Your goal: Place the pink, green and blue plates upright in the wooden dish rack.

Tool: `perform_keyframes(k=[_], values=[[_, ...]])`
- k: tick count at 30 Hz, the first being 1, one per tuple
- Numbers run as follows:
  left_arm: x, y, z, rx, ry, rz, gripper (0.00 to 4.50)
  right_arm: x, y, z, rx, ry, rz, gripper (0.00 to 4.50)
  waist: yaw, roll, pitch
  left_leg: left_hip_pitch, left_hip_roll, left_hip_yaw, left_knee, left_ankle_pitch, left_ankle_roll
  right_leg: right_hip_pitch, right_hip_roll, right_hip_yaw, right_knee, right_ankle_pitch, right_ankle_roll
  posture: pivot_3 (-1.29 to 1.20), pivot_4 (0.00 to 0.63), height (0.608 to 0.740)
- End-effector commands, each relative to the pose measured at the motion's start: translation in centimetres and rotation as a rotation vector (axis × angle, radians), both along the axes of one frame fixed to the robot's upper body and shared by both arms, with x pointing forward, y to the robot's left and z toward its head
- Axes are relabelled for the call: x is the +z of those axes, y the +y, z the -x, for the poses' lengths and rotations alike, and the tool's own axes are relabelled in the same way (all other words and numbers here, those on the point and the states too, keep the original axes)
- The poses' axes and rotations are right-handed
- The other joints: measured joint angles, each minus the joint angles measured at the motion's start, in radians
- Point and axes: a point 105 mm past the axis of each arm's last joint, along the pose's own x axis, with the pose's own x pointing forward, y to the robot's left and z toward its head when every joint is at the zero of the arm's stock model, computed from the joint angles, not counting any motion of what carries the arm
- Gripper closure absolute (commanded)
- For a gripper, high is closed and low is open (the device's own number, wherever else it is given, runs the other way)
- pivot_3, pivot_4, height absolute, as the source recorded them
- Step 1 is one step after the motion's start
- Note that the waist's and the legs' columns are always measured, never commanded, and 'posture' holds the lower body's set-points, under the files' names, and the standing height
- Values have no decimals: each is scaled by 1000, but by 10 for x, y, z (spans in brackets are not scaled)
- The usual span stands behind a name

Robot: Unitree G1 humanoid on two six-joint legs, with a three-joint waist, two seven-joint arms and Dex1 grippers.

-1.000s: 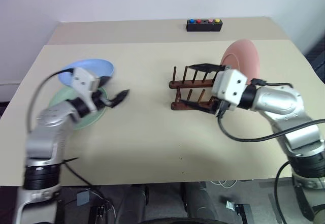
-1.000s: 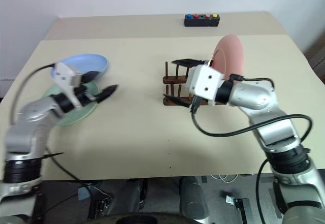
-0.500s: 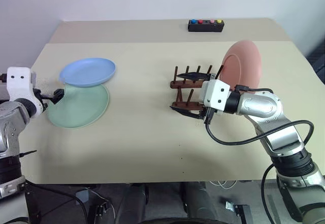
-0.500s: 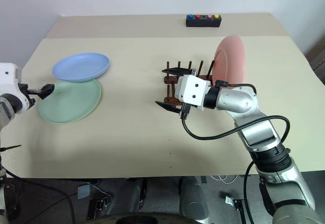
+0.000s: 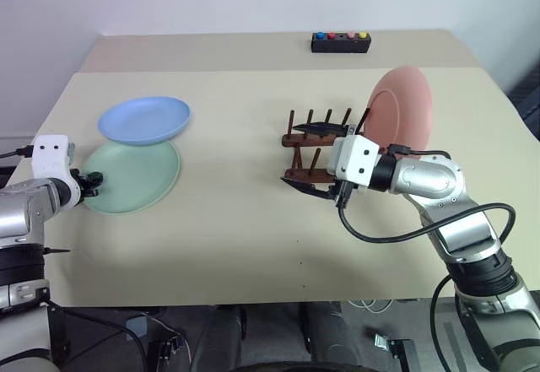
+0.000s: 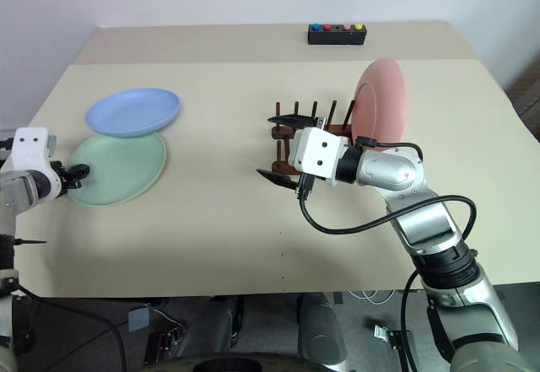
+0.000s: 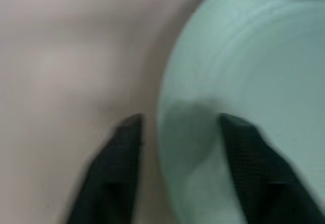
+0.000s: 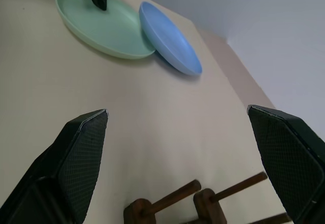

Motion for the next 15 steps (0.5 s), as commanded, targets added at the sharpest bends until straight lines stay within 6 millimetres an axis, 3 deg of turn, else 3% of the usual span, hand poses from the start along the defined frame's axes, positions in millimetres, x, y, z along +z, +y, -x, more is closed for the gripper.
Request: perform_keyframes(k=[1, 8, 15], values=[[13, -1, 5, -12, -57, 10, 4334, 13, 0, 5, 5, -59, -24, 0, 1, 0, 0, 0, 0, 0, 0, 0, 0, 0, 0, 0, 0, 0, 0, 0, 150, 740], [14, -5, 16, -57, -76, 14, 4450, 15, 0, 2, 15, -60, -26, 0, 1, 0, 0, 0, 0, 0, 0, 0, 0, 0, 0, 0, 0, 0, 0, 0, 150, 740], [22, -45, 29, -353, -168, -8, 4450, 15, 1, 2, 35, -60, -26, 0, 2, 0, 0, 0, 0, 0, 0, 0, 0, 0, 0, 0, 0, 0, 0, 0, 150, 740]])
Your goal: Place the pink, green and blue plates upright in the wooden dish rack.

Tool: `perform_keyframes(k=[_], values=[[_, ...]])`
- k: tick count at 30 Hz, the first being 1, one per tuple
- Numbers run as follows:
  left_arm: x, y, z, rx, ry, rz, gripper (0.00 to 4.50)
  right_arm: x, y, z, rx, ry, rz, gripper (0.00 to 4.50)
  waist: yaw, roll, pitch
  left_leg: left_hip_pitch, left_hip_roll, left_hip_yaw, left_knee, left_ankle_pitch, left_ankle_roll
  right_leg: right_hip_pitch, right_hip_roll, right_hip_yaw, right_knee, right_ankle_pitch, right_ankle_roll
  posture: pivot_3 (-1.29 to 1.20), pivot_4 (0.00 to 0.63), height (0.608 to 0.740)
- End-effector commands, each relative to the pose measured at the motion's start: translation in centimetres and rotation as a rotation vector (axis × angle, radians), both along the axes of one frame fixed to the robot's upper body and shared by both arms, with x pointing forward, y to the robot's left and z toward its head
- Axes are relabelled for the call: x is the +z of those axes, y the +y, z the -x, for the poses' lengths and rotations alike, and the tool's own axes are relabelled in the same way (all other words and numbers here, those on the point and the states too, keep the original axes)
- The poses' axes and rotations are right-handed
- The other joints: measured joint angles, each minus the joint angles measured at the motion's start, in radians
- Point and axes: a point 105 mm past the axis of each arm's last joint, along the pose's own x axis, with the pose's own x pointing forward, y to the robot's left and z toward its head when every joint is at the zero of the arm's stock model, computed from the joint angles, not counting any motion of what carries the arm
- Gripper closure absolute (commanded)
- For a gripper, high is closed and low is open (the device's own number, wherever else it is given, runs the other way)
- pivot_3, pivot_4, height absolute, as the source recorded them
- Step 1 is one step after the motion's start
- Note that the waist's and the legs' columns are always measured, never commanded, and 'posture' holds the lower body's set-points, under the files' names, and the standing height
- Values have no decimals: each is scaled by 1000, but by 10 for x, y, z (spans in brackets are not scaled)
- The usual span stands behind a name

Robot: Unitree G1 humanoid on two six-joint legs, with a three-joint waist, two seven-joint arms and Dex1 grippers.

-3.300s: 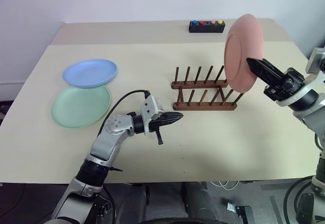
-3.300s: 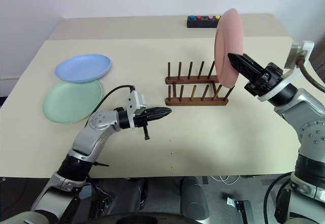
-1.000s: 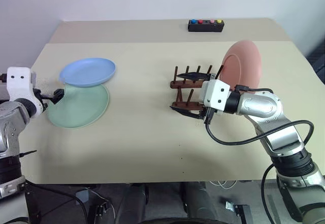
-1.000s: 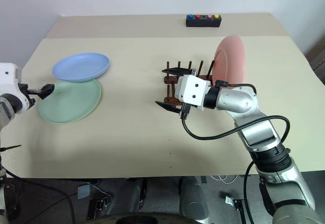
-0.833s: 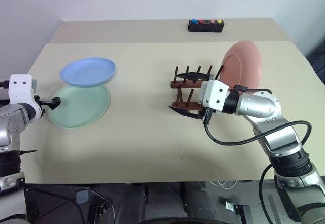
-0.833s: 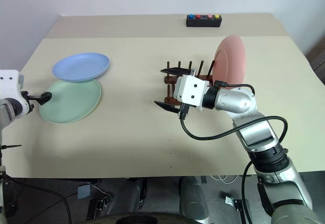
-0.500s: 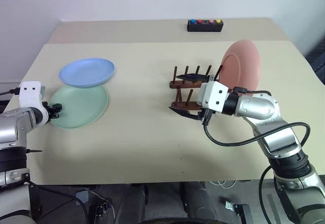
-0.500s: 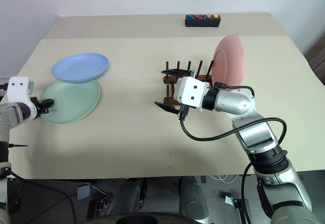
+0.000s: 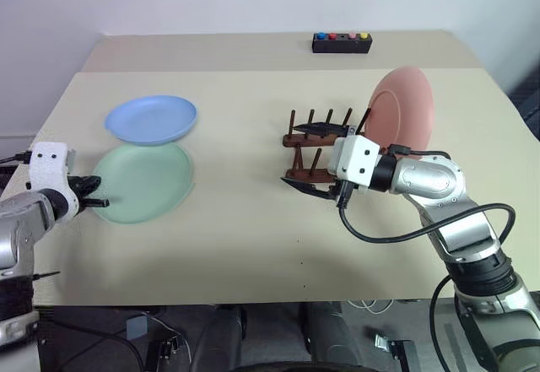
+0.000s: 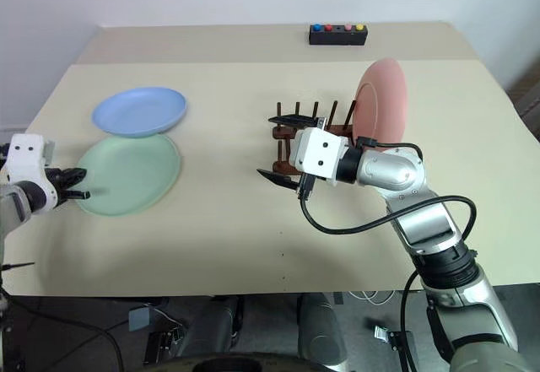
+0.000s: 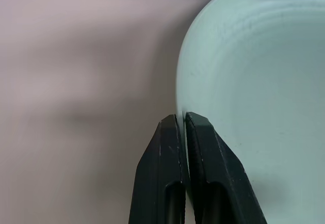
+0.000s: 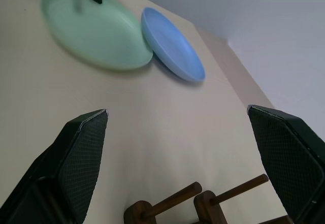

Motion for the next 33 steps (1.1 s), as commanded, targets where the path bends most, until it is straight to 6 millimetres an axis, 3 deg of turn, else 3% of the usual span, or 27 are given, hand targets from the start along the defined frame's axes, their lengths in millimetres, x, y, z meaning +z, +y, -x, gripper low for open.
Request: perform_keyframes(k=[1, 5, 11, 17, 20, 24, 27, 33], values=[[12, -17, 7, -144, -78, -10, 4450, 14, 1, 2, 22, -51, -25, 0, -1, 0, 0, 0, 0, 0, 0, 0, 0, 0, 0, 0, 0, 0, 0, 0, 150, 740], [19, -44, 19, -313, -168, 36, 4450, 15, 2, 3, 28, -52, -30, 0, -1, 0, 0, 0, 0, 0, 0, 0, 0, 0, 0, 0, -1, 0, 0, 0, 150, 740], [54, -71, 7, -376, -328, 89, 4450, 19, 4, 3, 39, -66, -41, 0, 5, 0, 0, 0, 0, 0, 1, 0, 0, 1, 0, 0, 0, 0, -1, 0, 150, 740], [121, -87, -23, -304, -633, 92, 4450, 23, 6, 2, 37, -126, -25, 0, 3, -1, 0, 0, 0, 0, 1, 0, -1, 1, 0, -1, 0, 1, 0, 0, 150, 740], [158, -105, -30, -299, -800, 89, 4450, 31, 10, -6, -4, -256, 15, 0, 0, -1, 0, 0, 0, 0, 1, 0, -1, 1, 0, 0, -1, 1, 0, 0, 150, 740], [184, -124, -34, -286, -909, 121, 4450, 35, 16, -17, -63, -352, 38, 0, -1, -1, 0, 0, 0, 0, 0, 0, -1, 0, 0, 0, 0, 1, 0, 0, 150, 740], [193, -148, -35, -314, -954, 132, 4450, 39, 21, -27, -121, -438, 52, 0, 0, -1, 0, 0, 0, 0, 1, 1, -1, 0, 0, 0, 0, 1, 0, 0, 150, 740], [192, -190, -32, -352, -963, 117, 4450, 35, 29, -32, -151, -632, 150, 0, 1, -2, 0, -1, 0, 0, 0, 1, -1, 0, 0, 0, 0, 1, 0, 0, 150, 740]])
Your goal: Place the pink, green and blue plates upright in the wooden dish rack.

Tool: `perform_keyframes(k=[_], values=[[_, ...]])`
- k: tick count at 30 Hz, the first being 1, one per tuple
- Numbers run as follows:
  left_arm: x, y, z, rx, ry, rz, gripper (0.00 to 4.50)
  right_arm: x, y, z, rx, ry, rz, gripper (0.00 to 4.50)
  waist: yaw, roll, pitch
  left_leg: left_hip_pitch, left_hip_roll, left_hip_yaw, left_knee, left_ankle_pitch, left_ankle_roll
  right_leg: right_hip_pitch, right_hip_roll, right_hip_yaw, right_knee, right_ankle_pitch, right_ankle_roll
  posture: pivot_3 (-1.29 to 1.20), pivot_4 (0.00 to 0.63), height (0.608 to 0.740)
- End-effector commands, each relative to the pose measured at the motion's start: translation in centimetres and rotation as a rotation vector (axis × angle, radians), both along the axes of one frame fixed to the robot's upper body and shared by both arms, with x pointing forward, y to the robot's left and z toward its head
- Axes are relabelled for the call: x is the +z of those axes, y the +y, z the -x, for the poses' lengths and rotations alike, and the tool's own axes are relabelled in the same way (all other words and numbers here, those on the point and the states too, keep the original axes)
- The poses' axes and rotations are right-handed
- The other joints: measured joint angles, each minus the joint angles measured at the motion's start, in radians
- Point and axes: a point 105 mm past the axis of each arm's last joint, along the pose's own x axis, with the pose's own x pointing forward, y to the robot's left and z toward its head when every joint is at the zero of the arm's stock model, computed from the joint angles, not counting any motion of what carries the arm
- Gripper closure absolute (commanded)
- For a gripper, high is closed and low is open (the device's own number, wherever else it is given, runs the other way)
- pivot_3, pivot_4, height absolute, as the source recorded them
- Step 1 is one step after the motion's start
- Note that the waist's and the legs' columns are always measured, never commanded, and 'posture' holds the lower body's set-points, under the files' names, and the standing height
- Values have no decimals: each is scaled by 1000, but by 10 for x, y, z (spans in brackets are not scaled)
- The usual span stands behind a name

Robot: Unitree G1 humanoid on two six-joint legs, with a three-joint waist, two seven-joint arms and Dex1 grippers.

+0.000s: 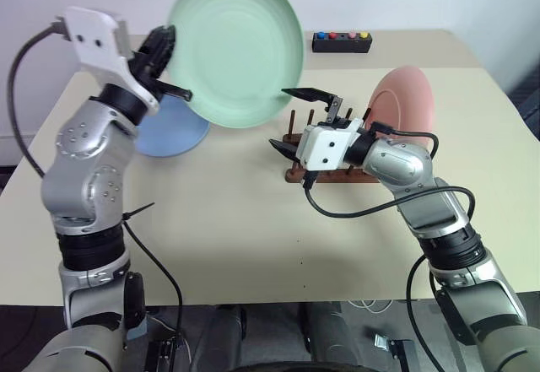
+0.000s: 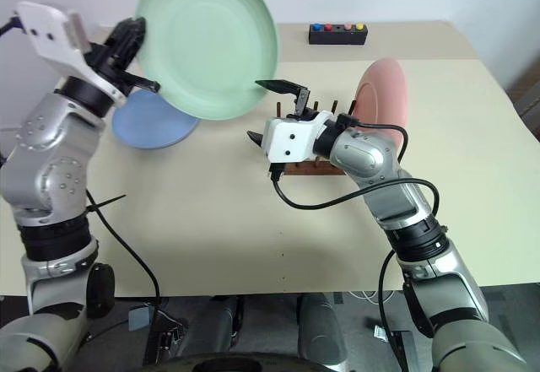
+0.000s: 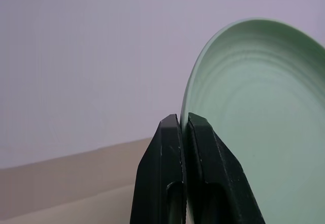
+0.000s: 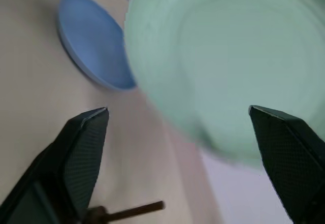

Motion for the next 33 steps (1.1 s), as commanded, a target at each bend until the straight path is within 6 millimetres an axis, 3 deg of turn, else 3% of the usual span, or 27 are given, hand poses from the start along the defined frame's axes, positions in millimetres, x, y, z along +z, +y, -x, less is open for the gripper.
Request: perform_keyframes(k=[1, 6, 9, 16, 29, 33], values=[[20, -18, 13, -6, -87, -3, 4450, 7, 6, 4, 10, -121, 29, 0, 0, 0, 0, 0, 0, 0, 0, 0, 0, 0, 0, 0, 0, 0, 0, 0, 150, 740], [20, -33, 16, -30, -84, 9, 4450, -5, 11, 5, 16, -164, 109, 0, -1, 0, 0, 0, 0, 0, 0, 0, 0, 0, 0, 0, 0, 0, 0, 0, 150, 740], [21, -35, 16, -38, -77, 25, 4500, -9, 11, 4, 12, -172, 132, 792, -1, 0, 0, 0, 0, 0, 0, 0, 0, 0, 0, 0, 0, 0, 0, 0, 150, 740], [23, -37, 16, -56, -71, 52, 4500, -12, 10, 1, -5, -187, 157, 4386, -1, 0, 0, 0, 0, 0, 0, 0, 0, 0, 0, 0, 0, 0, 0, 0, 150, 740], [29, -35, 20, -100, -79, 124, 4500, -12, 8, -2, -26, -219, 168, 4457, -1, 0, 0, 0, 0, 0, 0, 0, 0, 0, 0, 0, 0, 0, 0, 0, 150, 740], [42, -21, 26, -137, -121, 247, 3069, -9, 6, -2, -32, -249, 170, 4500, 0, 0, 0, 0, 0, 0, 0, 0, 0, 0, 0, 0, 0, 0, 0, 0, 150, 740]])
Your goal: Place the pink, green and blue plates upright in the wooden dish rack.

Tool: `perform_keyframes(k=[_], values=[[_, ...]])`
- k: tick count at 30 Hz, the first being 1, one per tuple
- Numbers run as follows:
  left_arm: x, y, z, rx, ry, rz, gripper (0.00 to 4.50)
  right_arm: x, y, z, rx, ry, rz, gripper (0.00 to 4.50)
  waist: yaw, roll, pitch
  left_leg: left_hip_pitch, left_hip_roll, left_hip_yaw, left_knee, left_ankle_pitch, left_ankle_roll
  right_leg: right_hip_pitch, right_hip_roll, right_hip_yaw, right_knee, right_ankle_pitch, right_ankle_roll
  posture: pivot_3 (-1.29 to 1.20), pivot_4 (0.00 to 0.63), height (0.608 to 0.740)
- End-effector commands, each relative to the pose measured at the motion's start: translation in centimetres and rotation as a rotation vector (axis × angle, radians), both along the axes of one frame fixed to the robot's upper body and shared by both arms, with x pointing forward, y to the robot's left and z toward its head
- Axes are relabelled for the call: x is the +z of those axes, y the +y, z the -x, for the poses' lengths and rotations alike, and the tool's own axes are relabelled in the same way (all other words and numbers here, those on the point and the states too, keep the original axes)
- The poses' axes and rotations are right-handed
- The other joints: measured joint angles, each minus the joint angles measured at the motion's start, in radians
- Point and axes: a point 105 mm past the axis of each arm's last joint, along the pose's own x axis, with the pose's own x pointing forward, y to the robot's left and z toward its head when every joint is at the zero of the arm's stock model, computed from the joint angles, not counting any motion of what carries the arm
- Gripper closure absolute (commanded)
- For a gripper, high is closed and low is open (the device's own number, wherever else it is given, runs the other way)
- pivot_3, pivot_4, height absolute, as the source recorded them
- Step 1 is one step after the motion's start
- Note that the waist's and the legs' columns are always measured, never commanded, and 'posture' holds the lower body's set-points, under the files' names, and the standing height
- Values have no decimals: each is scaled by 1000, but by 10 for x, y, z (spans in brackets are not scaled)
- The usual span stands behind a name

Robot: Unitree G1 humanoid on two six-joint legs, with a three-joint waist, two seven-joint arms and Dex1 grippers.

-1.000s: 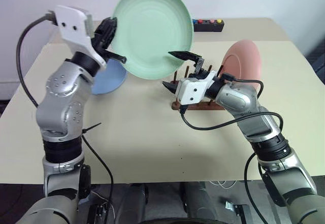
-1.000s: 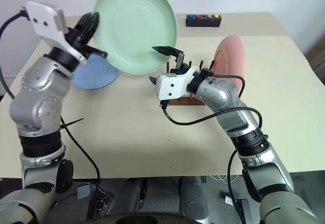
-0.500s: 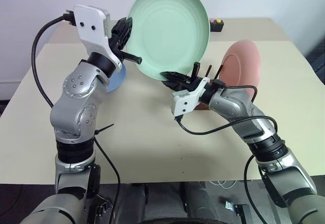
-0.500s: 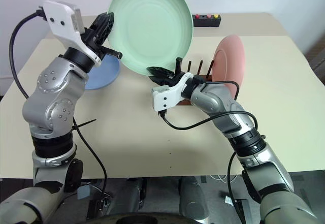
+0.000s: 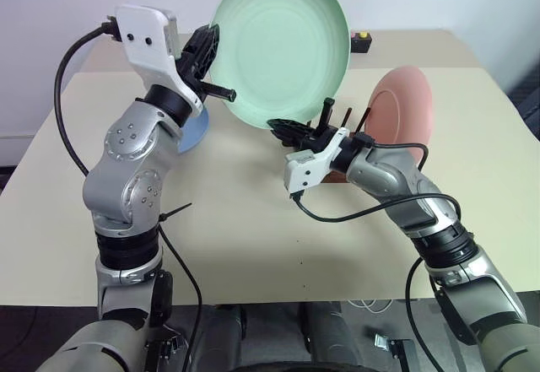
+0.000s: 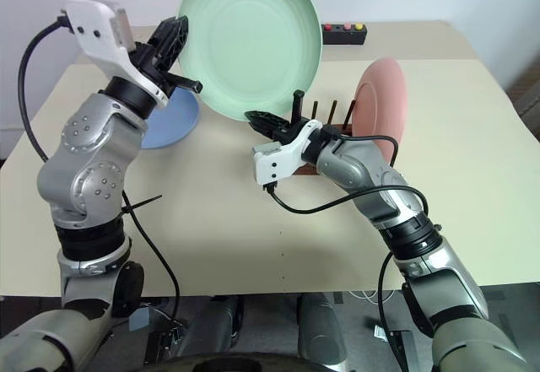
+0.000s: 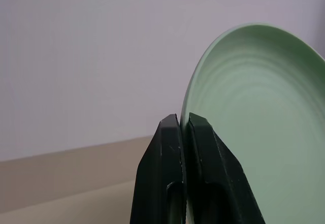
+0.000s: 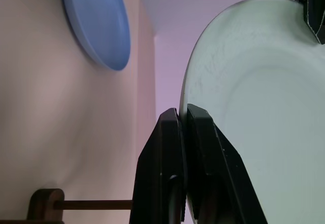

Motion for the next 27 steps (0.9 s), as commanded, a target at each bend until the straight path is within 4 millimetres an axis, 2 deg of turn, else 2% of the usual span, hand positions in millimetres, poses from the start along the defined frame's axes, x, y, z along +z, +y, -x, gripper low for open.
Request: perform_keyframes(k=[1, 3, 4, 6, 9, 12, 14, 16, 19, 24, 27], values=[[36, 17, 20, -23, -140, 135, 2581, 11, -3, 1, -3, -61, -10, 4500, 0, 0, 0, 0, 0, 0, 0, 0, 0, 0, 0, 0, 0, 0, 0, 0, 150, 740], [49, 35, 24, -17, -185, 244, 1605, 15, -4, 1, -1, -84, -14, 4500, -1, 0, 0, 0, 0, 0, 0, 0, 0, 0, 0, 0, 0, 0, 0, 0, 150, 740], [55, 47, 25, -2, -207, 290, 980, 17, -4, 2, 3, -93, -20, 4500, -1, 0, 0, 0, 0, 0, 0, 0, 0, 0, 0, 0, 0, 0, 0, 0, 150, 740], [61, 62, 27, 33, -236, 319, 158, 21, -4, 3, 12, -103, -29, 4500, -1, 0, 0, 0, 0, 0, 0, 0, 0, 0, 0, 0, 0, 0, 0, 0, 150, 740], [62, 81, 25, 110, -251, 264, 158, 34, -4, 7, 51, -70, -115, 4500, -1, 0, 0, 0, 0, 0, 0, 0, 0, 0, 0, 0, 0, 0, 0, 0, 150, 740], [50, 94, 20, 178, -217, 154, 158, 55, -4, 17, 130, 33, -293, 4500, -1, 0, 0, 0, 0, 0, 0, 0, 0, 0, 0, 0, 0, 0, 0, 0, 150, 740], [24, 104, 11, 213, -141, 62, 158, 75, -8, 26, 208, 153, -448, 4500, -2, 0, 0, 0, 0, 0, 0, 0, 0, 0, 0, 0, 0, 0, 0, 0, 150, 740], [11, 108, 9, 218, -103, 20, 158, 82, -10, 31, 255, 232, -506, 4500, -2, 0, 0, 0, 0, 0, -1, 0, 0, 0, 0, 0, 0, 0, 0, 0, 150, 740], [-27, 105, 5, 174, -8, -59, 158, 94, -26, 47, 373, 503, -700, 4500, 2, 0, 0, 0, 0, -1, 0, 0, 0, 1, 0, 0, 0, 0, 0, 0, 150, 740], [-81, 87, 7, 73, 132, -241, 158, 95, -51, 64, 388, 680, -786, 4500, 5, 0, 0, 0, 0, -1, 0, 0, 0, 1, 0, 0, 0, 0, 0, 0, 150, 740], [-100, 66, 15, -41, 174, -313, 158, 91, -60, 68, 369, 761, -820, 4500, 3, 0, 0, 0, 0, -1, -1, 0, 0, 1, 0, 0, 0, 0, -1, 0, 150, 740]])
